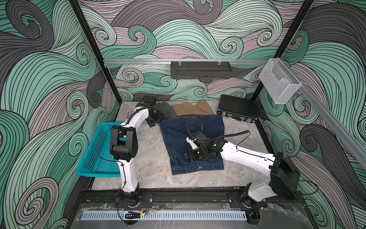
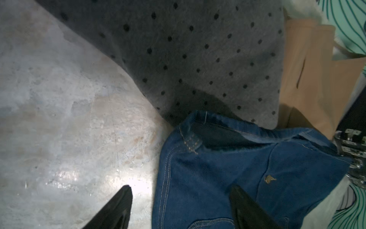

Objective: Roll up the skirts
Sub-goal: Adjust the skirt at the center of the board, then fold the skirt at the center of the board.

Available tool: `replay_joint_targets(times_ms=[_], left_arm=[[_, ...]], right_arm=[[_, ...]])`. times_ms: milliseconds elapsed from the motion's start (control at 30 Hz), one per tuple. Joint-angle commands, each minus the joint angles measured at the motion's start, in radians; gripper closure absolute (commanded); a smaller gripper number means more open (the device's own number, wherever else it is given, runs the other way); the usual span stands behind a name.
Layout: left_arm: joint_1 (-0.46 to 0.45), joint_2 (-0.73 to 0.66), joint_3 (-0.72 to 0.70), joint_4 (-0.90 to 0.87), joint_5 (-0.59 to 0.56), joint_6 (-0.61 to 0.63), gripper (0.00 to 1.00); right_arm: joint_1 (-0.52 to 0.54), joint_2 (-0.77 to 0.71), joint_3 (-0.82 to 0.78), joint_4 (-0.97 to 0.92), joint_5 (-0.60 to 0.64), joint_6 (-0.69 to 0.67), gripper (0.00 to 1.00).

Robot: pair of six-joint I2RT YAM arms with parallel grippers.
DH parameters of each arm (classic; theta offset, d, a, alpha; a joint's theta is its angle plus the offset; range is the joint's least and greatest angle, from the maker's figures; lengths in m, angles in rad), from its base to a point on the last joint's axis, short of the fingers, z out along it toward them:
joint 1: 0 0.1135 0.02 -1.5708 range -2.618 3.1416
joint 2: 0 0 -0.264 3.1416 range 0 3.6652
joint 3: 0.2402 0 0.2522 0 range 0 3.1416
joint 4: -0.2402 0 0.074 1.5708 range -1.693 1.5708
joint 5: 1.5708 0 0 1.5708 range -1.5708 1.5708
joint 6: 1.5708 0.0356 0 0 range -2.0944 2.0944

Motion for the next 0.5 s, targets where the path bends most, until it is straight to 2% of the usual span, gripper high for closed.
replay_joint_targets(times_ms=[0, 100, 200, 400, 467], left_arm=[[0.005, 0.035, 0.069, -0.016, -0.026, 0.085, 0.23], [0.008, 0.083, 0.105, -0.014, -0.032, 0.116, 0.22], [0.011, 0.106, 0.107, 0.004, 0.003, 0.139, 0.24], [0.011, 0.119, 0.084, 0.078, 0.077, 0.138, 0.30], [0.011, 0.121, 0.065, 0.108, 0.082, 0.137, 0.33]], right_arm=[[0.082, 0.163, 0.133, -0.025, 0.136, 0.038, 0.24], [0.158, 0.284, 0.253, -0.085, 0.171, 0.045, 0.26], [0.231, 0.351, 0.337, -0.165, 0.279, 0.022, 0.26], [0.238, 0.419, 0.382, -0.298, 0.379, 0.060, 0.31], [0.238, 0.427, 0.373, -0.295, 0.379, 0.062, 0.37]])
